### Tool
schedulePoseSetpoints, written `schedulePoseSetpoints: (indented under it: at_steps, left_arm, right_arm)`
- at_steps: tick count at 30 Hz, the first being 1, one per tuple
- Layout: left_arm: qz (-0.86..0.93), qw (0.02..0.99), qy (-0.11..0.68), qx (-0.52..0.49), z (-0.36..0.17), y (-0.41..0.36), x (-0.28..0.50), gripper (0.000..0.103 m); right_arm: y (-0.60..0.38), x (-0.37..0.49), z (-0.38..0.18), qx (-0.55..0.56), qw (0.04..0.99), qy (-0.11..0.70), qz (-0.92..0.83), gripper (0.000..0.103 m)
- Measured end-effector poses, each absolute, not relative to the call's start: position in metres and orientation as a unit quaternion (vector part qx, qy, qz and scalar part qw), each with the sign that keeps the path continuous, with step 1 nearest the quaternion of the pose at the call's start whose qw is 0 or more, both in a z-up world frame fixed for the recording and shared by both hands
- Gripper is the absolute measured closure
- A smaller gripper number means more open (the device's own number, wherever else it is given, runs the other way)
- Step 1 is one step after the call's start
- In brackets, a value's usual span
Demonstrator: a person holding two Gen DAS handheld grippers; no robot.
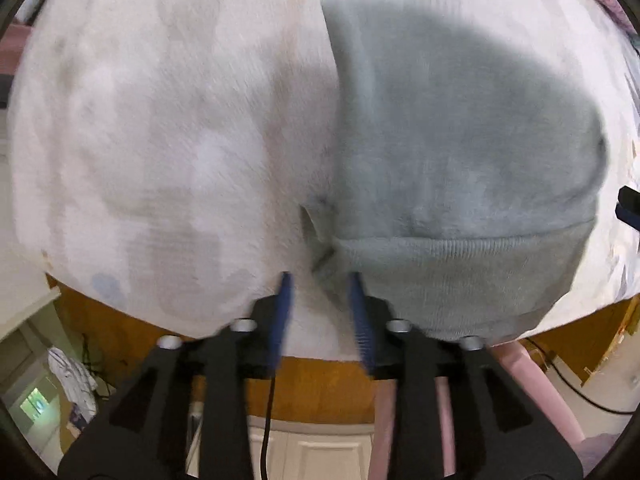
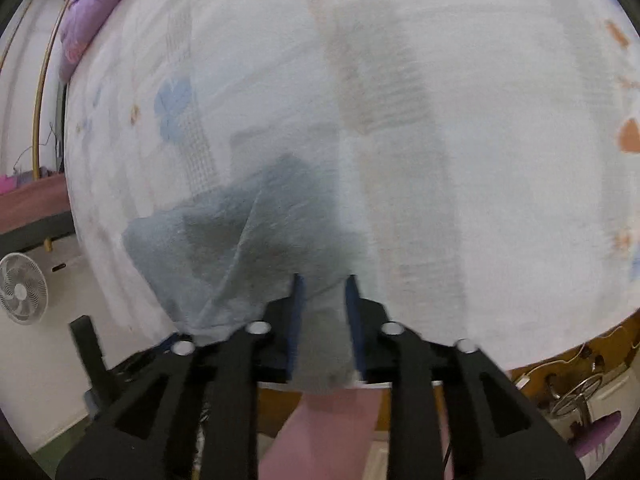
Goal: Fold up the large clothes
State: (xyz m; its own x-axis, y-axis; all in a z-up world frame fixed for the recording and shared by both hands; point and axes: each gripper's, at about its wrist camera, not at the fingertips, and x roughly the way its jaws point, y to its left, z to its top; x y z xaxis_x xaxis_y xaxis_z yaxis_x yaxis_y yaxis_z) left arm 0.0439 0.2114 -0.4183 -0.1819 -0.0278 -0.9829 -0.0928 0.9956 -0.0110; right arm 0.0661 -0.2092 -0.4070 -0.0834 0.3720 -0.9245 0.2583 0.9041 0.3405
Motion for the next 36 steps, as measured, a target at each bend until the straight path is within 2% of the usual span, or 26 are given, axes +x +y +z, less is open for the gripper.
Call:
schedulePoseSetpoints:
  at_steps: [1,5,8,9,10,11,12,13,16,17,21,27,28,29,30,32,36]
  left_arm:
    - [0.021,0.649,0.759,-0.054,-0.409,0.212,0.049,0.057]
    - [0.001,0.698,0.705,-0.123,-0.386,0.213,0.088,0.026]
    - [0.008,0.707,0.692,-0.143,-0.402,0.21,0.132,0.024]
    - [0.027,0.716,0.683,-0.144,-0.409,0.214,0.143,0.039]
    - [0.05,0.726,0.671,-0.142,-0.413,0.218,0.148,0.058]
    - [0.07,0.725,0.671,-0.135,-0.424,0.22,0.156,0.082]
    - [0.07,0.706,0.691,-0.136,-0.44,0.22,0.16,0.088]
    - [0.072,0.701,0.697,-0.132,-0.451,0.219,0.166,0.089]
    - [0.078,0.719,0.682,-0.112,-0.436,0.222,0.164,0.093]
    - [0.102,0.721,0.678,-0.099,-0.43,0.227,0.163,0.098]
    - [0.107,0.713,0.675,-0.156,-0.416,0.248,0.159,0.097]
    - [0.074,0.718,0.685,-0.099,-0.427,0.221,0.176,0.097]
    - [0.073,0.719,0.686,-0.089,-0.428,0.219,0.178,0.097]
    - [0.082,0.717,0.689,-0.067,-0.43,0.216,0.18,0.097]
    - [0.09,0.715,0.692,-0.046,-0.431,0.217,0.182,0.097]
    - [0.08,0.706,0.703,-0.032,-0.429,0.22,0.184,0.095]
    - [0.092,0.731,0.675,0.044,-0.401,0.207,0.174,0.092]
  right_arm:
    - [-0.217,0.069,-0.402,0.215,0.65,0.728,0.041,0.059]
    - [-0.226,0.08,-0.41,0.227,0.645,0.729,0.038,0.058]
    - [-0.217,0.087,-0.423,0.225,0.637,0.735,0.058,0.058]
    - [-0.211,0.091,-0.431,0.235,0.633,0.734,0.073,0.057]
    - [-0.21,0.093,-0.439,0.244,0.629,0.733,0.088,0.056]
    - [-0.205,0.096,-0.454,0.249,0.622,0.736,0.096,0.056]
    - [-0.202,0.097,-0.471,0.265,0.604,0.746,0.096,0.056]
    - [-0.201,0.097,-0.482,0.292,0.591,0.746,0.097,0.064]
    - [-0.207,0.093,-0.486,0.325,0.586,0.739,0.067,0.071]
    - [-0.208,0.09,-0.482,0.326,0.585,0.74,0.061,0.074]
    - [-0.207,0.07,-0.465,0.31,0.607,0.73,0.045,0.082]
    - [-0.235,0.059,-0.477,0.358,0.594,0.72,-0.002,0.083]
    - [-0.242,0.058,-0.471,0.352,0.596,0.722,-0.02,0.083]
    - [-0.25,0.058,-0.462,0.297,0.599,0.739,-0.078,0.088]
    - [-0.255,0.057,-0.457,0.285,0.602,0.74,-0.097,0.085]
    - [-0.265,0.062,-0.441,0.35,0.611,0.707,-0.058,0.085]
    - [-0.215,0.093,-0.408,0.254,0.661,0.703,0.066,0.085]
